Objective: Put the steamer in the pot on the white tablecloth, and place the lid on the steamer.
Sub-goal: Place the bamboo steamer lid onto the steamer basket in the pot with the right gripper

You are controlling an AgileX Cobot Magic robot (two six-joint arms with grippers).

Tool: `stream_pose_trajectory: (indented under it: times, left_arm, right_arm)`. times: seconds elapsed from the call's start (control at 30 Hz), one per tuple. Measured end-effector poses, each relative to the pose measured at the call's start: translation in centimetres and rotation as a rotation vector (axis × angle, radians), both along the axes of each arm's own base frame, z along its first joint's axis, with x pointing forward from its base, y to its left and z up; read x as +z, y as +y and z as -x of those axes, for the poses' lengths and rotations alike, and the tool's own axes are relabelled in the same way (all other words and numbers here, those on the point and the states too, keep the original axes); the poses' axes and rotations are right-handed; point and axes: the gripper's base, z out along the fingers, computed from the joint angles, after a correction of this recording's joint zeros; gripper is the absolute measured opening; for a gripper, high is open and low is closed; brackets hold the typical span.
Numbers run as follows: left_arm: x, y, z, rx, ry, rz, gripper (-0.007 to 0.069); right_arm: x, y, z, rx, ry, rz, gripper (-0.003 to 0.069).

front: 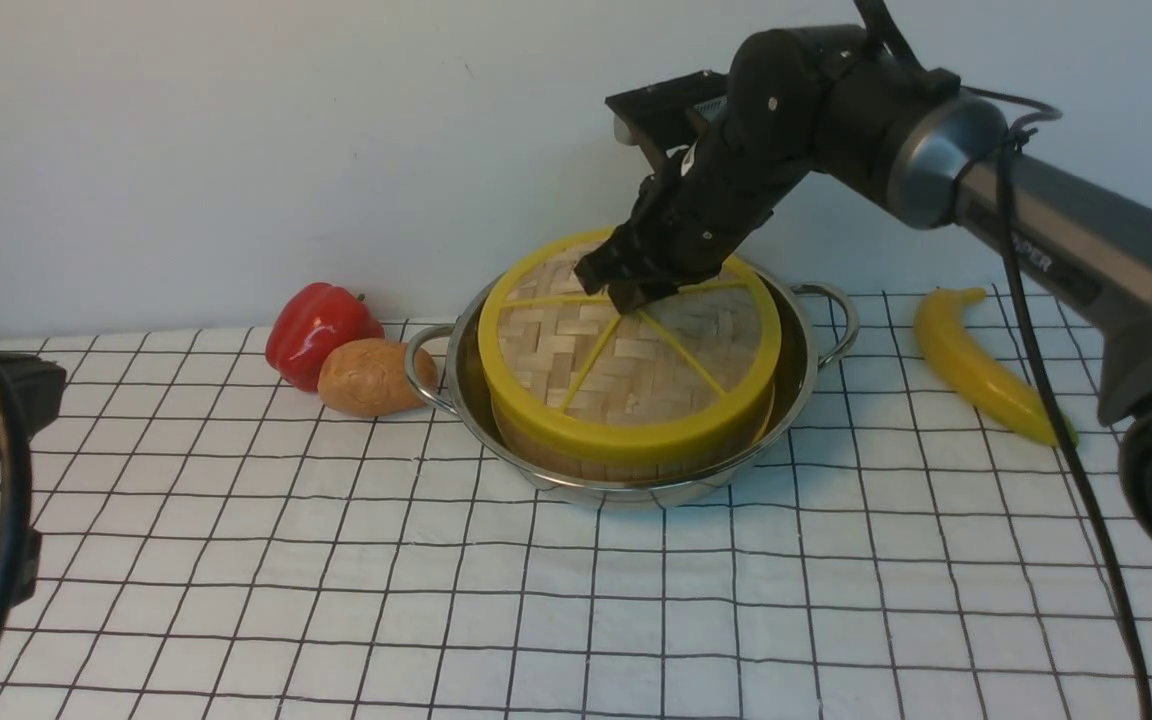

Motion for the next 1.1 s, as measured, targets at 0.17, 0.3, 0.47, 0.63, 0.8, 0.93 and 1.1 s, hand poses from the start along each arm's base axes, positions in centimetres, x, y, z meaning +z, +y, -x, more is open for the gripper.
stream_pose_trajectory:
  times: [0.17, 0.3, 0.47, 0.63, 0.8, 0.93, 1.1]
  left_arm:
    - [0.00, 0.00, 0.00, 0.000, 0.000, 0.000, 0.0012]
    - [0.00, 0.00, 0.00, 0.000, 0.000, 0.000, 0.0012]
    - [0.00, 0.00, 0.00, 0.000, 0.000, 0.000, 0.0012]
    - [0.00, 0.00, 0.00, 0.000, 0.000, 0.000, 0.0012]
    - [0.00, 0.00, 0.00, 0.000, 0.000, 0.000, 0.0012]
    - [0.00, 0.00, 0.00, 0.000, 0.000, 0.000, 0.0012]
    - [0.00, 0.00, 0.00, 0.000, 0.000, 0.000, 0.0012]
  right_arm:
    - [0.05, 0.06, -0.05, 0.001, -0.007, -0.008, 0.0146]
    - [0.10, 0.15, -0.05, 0.012, -0.013, -0.014, 0.0146]
    - [0.11, 0.18, -0.04, 0.015, -0.013, -0.017, 0.0146]
    - [0.11, 0.18, -0.04, 0.015, -0.013, -0.017, 0.0146]
    - [0.09, 0.13, -0.05, 0.015, -0.015, -0.009, 0.0146]
    - [0.03, 0.01, -0.05, 0.017, -0.015, 0.008, 0.0146]
    - [-0.03, -0.09, -0.03, 0.019, -0.013, 0.021, 0.0146]
